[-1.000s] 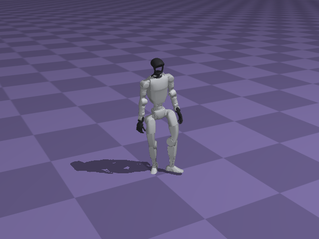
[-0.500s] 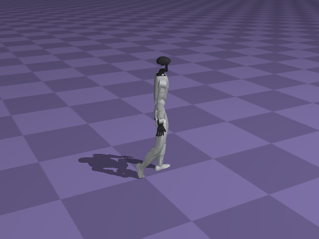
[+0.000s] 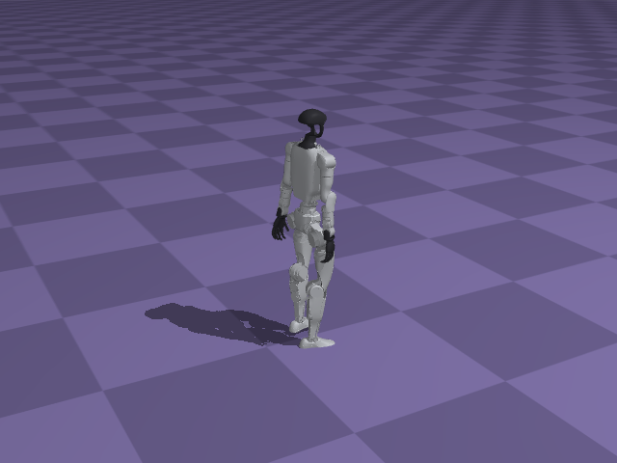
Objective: Upper body actions
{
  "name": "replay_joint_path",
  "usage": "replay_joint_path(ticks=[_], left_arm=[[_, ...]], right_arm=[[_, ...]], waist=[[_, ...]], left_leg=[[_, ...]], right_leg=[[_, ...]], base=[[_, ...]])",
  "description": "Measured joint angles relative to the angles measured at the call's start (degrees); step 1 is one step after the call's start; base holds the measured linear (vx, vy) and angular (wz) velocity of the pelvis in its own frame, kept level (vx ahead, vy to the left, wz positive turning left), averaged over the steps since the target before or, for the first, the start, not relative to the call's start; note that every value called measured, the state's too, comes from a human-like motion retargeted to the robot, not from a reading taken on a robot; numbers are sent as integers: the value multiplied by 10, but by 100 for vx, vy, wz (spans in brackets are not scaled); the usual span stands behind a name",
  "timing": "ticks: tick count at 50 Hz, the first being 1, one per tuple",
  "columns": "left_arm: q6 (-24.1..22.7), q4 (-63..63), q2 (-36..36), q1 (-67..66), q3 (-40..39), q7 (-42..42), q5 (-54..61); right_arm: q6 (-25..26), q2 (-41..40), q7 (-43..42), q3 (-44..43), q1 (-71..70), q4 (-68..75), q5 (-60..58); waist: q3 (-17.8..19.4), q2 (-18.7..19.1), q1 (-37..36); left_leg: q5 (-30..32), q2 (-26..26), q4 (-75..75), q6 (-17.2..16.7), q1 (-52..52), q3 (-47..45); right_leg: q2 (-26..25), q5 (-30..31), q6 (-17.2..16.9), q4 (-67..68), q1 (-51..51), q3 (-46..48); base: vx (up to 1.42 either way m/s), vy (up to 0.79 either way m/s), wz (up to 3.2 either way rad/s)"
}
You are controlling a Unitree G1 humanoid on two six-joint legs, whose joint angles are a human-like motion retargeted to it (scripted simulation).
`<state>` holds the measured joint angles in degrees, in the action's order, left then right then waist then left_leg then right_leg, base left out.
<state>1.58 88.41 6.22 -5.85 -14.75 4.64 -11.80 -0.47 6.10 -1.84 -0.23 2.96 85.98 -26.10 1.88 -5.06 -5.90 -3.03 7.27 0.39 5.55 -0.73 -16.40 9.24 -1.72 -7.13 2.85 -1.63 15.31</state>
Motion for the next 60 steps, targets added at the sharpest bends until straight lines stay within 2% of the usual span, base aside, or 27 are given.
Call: replay_joint_path(ticks=[2,5,19,23,25,27,30,32,35,37,43,51,60], left_arm=[[-14,-1,-5,-12,-2,-11,11],[-10,1,-8,-23,-3,-26,0],[-5,-18,-7,0,7,-21,1],[-8,-26,-7,11,8,-21,3],[-9,-33,-5,16,11,-18,-5],[-13,-42,-3,14,15,-15,-16],[-22,-50,2,7,16,-13,-29],[-25,-50,6,-6,18,-15,-39],[-20,-37,11,-21,18,-23,-51],[-8,-22,15,-18,10,-24,-60],[9,-17,22,-8,11,-29,-42],[23,-36,7,9,-1,-96,-25],[16,-47,8,15,21,-76,-49]], right_arm=[[0,1,-2,-1,2,1,2],[1,3,-8,0,3,6,11],[-2,-1,-5,0,0,17,12],[-3,0,-8,1,2,8,3],[-6,3,-12,-2,3,4,-1],[-9,8,-16,-6,6,7,-5],[-7,17,-24,-11,5,16,-11],[-4,25,-33,-21,10,22,-12],[-2,33,-46,-30,19,31,-1],[1,33,-54,-40,16,38,28],[-2,27,-39,-66,31,38,73],[6,25,-51,-48,45,42,19],[9,16,-43,-43,51,34,5]], waist=[[-15,5,15],[-33,10,29],[-29,5,21],[-15,-5,41],[-9,-15,37],[-4,-22,24],[1,-14,14],[-10,0,17],[-38,18,46],[-44,22,61],[-31,18,53],[-33,16,49],[-33,2,24]], left_leg=[[3,-4,-3,-4,1,11],[7,-8,-3,-10,7,25],[19,-30,7,-47,29,44],[-15,-36,40,-66,40,35],[-29,-49,66,-57,43,-14],[-15,-53,77,-29,41,-27],[3,-54,57,-45,29,7],[-11,-60,38,-60,19,2],[-17,-65,16,-53,12,-33],[-17,-66,13,-53,18,-31],[-21,-48,2,-44,5,-27],[-22,-30,-7,-32,10,-11],[-17,-10,-14,-24,20,20]], right_leg=[[-4,-2,0,-8,-8,12],[-11,-6,7,-15,-12,30],[-33,-19,33,-20,-16,59],[-25,-17,34,-24,-16,69],[-15,-13,35,-24,-12,64],[-7,-9,35,-23,-9,54],[-16,-8,37,-20,-12,41],[-25,-7,35,-19,-11,30],[-30,-6,31,-18,-5,36],[-25,-5,28,-17,0,46],[-13,0,22,-16,-11,49],[-1,4,14,-18,-19,76],[11,4,10,-24,-32,110]], base=[[15,-6,82],[6,-8,66],[-5,-12,34],[-9,-9,44],[-1,-1,-15],[3,2,-54],[8,10,-62],[19,16,-49],[21,17,5],[3,13,11],[9,12,-6],[9,18,24],[7,20,37]])
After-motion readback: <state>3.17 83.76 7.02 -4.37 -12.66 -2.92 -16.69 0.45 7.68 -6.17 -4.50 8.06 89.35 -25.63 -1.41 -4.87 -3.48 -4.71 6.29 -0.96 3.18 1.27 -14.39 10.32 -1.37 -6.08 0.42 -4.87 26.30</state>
